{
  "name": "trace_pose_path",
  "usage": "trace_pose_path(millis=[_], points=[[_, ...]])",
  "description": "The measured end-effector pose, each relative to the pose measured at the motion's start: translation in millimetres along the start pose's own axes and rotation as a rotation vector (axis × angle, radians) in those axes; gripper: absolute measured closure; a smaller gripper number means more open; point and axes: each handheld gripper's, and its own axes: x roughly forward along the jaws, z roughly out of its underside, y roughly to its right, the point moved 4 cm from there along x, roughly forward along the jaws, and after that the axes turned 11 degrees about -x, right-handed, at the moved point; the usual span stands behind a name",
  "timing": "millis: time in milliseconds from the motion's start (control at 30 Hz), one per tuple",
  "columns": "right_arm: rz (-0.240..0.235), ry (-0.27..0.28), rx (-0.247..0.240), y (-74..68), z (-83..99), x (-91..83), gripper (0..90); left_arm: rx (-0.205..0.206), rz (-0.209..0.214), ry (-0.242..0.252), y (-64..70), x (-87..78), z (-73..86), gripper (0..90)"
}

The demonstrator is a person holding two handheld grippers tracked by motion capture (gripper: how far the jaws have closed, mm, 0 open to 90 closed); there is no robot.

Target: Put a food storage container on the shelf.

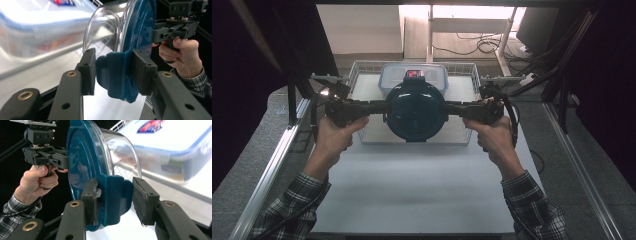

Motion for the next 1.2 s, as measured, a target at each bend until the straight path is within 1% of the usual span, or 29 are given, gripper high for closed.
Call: trace_pose_path(millis=[67,100,133,233,267,367,400,433,500,533,600,700,867,1000,1033,1067,1133,1167,1200], points=[[-0.003,0.011,0.003,1.9,-10.0,0.6,57.6,0.002,-0.001,-0.002,1.3,-2.2,-11.4,58.1],[-0.001,0.014,0.003,2.4,-13.4,0.6,57.6,0.004,-0.002,-0.003,1.5,-2.8,-15.2,58.1],[-0.001,0.014,0.003,2.4,-13.4,0.6,57.6,0.004,-0.002,-0.003,1.5,-2.8,-15.2,58.1],[0.000,0.025,0.008,5.9,-26.2,1.6,57.6,0.004,0.000,0.002,1.6,-4.0,-25.9,58.1],[0.000,0.025,0.008,5.9,-26.2,1.6,57.6,0.003,0.000,0.003,1.5,-4.3,-29.4,58.1],[0.006,0.031,0.013,9.2,-35.6,2.6,57.6,-0.003,0.002,0.008,0.0,-4.5,-39.8,58.0],[0.011,0.035,0.014,11.5,-42.0,3.3,57.6,-0.005,0.005,0.010,-1.1,-4.7,-46.6,58.1],[0.011,0.035,0.014,11.5,-42.0,3.3,57.6,-0.005,0.005,0.010,-1.1,-4.7,-46.6,58.0],[0.014,0.039,0.017,13.4,-48.4,3.9,57.6,-0.009,0.010,0.015,-1.8,-5.1,-54.0,58.0],[0.018,0.045,0.016,15.6,-55.5,4.3,57.6,-0.009,0.012,0.016,-2.2,-5.3,-57.2,58.0],[0.019,0.044,0.015,16.5,-57.9,4.3,57.6,-0.010,0.014,0.017,-3.0,-5.2,-63.4,58.1],[0.027,0.047,0.015,21.4,-69.6,5.9,57.6,-0.012,0.017,0.020,-5.2,-4.8,-71.6,58.0],[0.033,0.054,0.018,27.8,-78.4,9.9,57.5,-0.024,0.019,0.030,-11.9,-3.7,-85.4,57.9],[0.035,0.059,0.034,36.6,-83.6,17.7,57.5,-0.041,0.010,0.034,-21.3,-0.6,-95.3,57.7],[0.037,0.058,0.046,40.8,-84.6,21.0,57.5,-0.044,0.007,0.036,-23.1,0.2,-96.8,57.5],[0.037,0.058,0.046,40.8,-84.6,21.0,57.5,-0.045,0.004,0.036,-25.6,1.3,-98.5,57.5],[0.036,0.058,0.057,45.8,-85.0,24.5,57.5,-0.050,0.001,0.038,-29.7,3.2,-101.0,57.4],[0.036,0.059,0.063,50.0,-85.0,27.6,57.5,-0.057,0.001,0.043,-34.3,5.7,-102.8,57.4],[0.036,0.059,0.063,50.0,-85.0,27.6,57.5,-0.057,0.001,0.043,-34.3,5.7,-102.8,57.4]])
